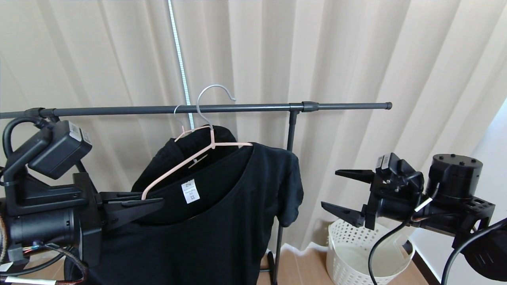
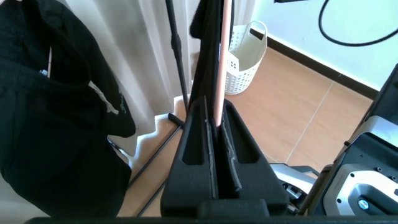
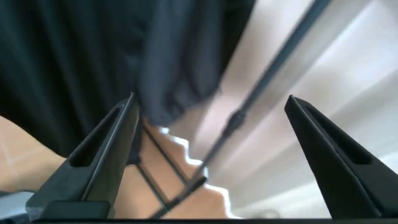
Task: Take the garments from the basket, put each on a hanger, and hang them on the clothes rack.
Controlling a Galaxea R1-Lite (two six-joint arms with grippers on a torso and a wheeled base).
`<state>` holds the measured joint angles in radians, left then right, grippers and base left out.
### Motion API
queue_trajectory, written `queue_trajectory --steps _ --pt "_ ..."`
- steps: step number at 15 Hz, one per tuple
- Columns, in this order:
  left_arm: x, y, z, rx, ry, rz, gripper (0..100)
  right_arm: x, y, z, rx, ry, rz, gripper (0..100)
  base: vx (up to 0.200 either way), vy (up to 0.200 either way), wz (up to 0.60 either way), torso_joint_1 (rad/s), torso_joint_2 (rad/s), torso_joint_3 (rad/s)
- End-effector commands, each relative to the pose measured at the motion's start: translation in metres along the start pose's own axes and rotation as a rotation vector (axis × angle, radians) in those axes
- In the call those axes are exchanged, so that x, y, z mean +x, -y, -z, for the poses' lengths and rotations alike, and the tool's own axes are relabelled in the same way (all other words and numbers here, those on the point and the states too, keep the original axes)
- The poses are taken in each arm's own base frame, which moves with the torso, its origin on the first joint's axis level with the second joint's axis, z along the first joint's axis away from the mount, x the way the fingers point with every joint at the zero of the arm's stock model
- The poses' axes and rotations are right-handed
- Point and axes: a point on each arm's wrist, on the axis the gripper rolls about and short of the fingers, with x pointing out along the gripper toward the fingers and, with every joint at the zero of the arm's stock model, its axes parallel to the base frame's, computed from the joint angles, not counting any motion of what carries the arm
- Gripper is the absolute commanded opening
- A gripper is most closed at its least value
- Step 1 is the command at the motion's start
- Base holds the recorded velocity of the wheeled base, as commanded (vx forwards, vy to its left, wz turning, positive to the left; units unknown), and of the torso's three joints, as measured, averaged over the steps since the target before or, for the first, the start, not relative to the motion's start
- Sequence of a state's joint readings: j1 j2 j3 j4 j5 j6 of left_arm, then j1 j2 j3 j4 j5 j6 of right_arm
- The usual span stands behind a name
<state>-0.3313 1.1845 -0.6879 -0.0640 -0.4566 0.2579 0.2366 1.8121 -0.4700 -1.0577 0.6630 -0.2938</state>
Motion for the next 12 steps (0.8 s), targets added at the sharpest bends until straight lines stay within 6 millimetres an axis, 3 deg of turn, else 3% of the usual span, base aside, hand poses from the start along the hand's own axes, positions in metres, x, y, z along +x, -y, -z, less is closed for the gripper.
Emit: queue_trajectory --steps 1,6,12 --pt "0.001 0.0 0.002 -0.003 -0.009 0.006 0 -0.004 -0.011 -0.018 -0.021 0.047 -0.01 100 0.0 0.0 0.0 0.0 0.0 0.0" --pt "0.003 0.001 0.006 -0.011 -0.024 0.011 0 0.0 -0.032 -0.039 0.026 0.083 0.055 100 0.0 0.0 0.0 0.0 0.0 0.0" --pt "0.017 -0.008 0.006 -0.034 -0.085 -0.083 0 -0.001 -0.036 -0.05 0.009 0.105 0.113 100 0.0 0.0 0.0 0.0 0.0 0.0"
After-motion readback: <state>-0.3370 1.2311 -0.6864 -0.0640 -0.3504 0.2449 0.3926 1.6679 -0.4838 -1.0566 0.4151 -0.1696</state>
